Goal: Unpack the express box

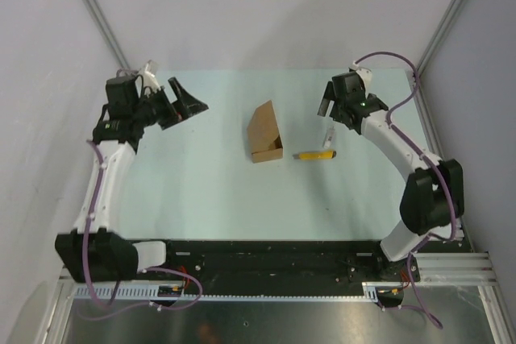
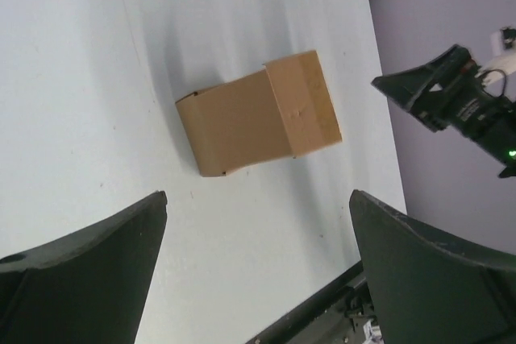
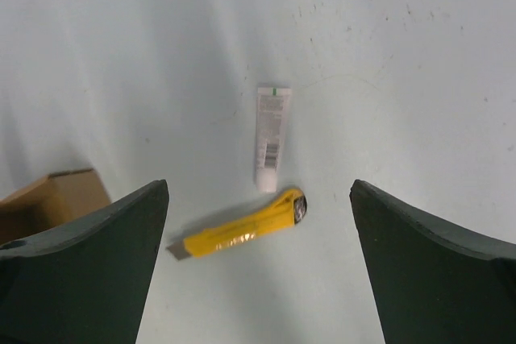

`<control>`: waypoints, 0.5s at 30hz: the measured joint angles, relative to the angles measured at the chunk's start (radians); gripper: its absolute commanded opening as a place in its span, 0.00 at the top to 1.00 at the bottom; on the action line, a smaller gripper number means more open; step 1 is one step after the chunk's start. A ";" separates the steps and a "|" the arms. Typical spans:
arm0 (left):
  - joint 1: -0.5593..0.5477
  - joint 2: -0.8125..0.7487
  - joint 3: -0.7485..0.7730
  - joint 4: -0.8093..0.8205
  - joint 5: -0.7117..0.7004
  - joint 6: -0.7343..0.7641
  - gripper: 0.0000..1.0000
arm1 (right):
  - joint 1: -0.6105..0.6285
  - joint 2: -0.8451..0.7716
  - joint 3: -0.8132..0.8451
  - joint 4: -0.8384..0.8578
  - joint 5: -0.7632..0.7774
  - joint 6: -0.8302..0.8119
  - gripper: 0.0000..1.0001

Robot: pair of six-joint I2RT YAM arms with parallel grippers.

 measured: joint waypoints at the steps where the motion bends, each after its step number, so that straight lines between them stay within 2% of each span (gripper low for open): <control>1: 0.002 -0.043 -0.028 0.001 -0.009 0.000 0.00 | 0.013 -0.029 0.000 -0.021 0.015 0.001 0.00; 6: 0.003 -0.212 -0.153 -0.007 -0.042 0.001 0.00 | 0.085 -0.179 -0.022 -0.113 0.072 0.036 0.00; 15: 0.003 -0.352 -0.237 -0.027 -0.129 -0.010 0.00 | 0.120 -0.490 -0.068 -0.262 0.143 0.121 0.00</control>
